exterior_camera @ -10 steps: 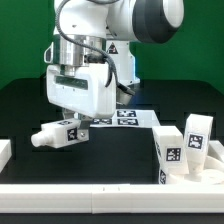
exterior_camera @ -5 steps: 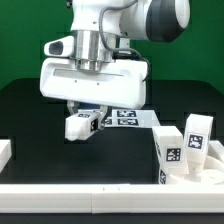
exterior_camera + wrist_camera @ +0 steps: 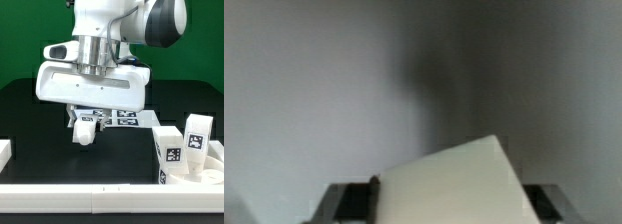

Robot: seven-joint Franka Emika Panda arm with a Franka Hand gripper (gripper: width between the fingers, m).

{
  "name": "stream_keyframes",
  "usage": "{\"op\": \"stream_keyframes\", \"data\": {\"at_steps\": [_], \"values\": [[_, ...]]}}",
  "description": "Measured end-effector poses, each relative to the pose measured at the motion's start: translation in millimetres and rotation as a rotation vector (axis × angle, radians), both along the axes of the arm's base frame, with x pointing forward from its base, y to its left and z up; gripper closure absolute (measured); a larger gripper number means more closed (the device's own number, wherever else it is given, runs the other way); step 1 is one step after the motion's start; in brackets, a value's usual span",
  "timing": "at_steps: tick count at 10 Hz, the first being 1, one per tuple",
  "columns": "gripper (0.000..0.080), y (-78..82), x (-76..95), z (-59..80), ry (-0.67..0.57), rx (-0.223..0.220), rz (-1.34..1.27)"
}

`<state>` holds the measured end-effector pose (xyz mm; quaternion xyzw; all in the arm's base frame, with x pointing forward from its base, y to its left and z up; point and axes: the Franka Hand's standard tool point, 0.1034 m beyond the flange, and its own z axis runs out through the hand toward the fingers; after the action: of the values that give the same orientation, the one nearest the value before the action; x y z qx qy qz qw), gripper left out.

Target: Assemble stool

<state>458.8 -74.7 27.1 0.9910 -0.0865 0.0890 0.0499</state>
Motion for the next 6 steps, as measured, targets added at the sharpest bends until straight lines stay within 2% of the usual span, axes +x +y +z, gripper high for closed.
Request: {"op": "stream_keyframes", "data": {"at_steps": [2, 5, 6], "values": [[0.0475, -6.1, -7.0, -3.3, 0.017, 0.015, -0.043], [0.0475, -6.2, -7.6, -4.1, 0.014, 0.022, -0.087], [0.0475, -7.4, -8.8, -4.4, 0.001, 0.038, -0.198]]}}
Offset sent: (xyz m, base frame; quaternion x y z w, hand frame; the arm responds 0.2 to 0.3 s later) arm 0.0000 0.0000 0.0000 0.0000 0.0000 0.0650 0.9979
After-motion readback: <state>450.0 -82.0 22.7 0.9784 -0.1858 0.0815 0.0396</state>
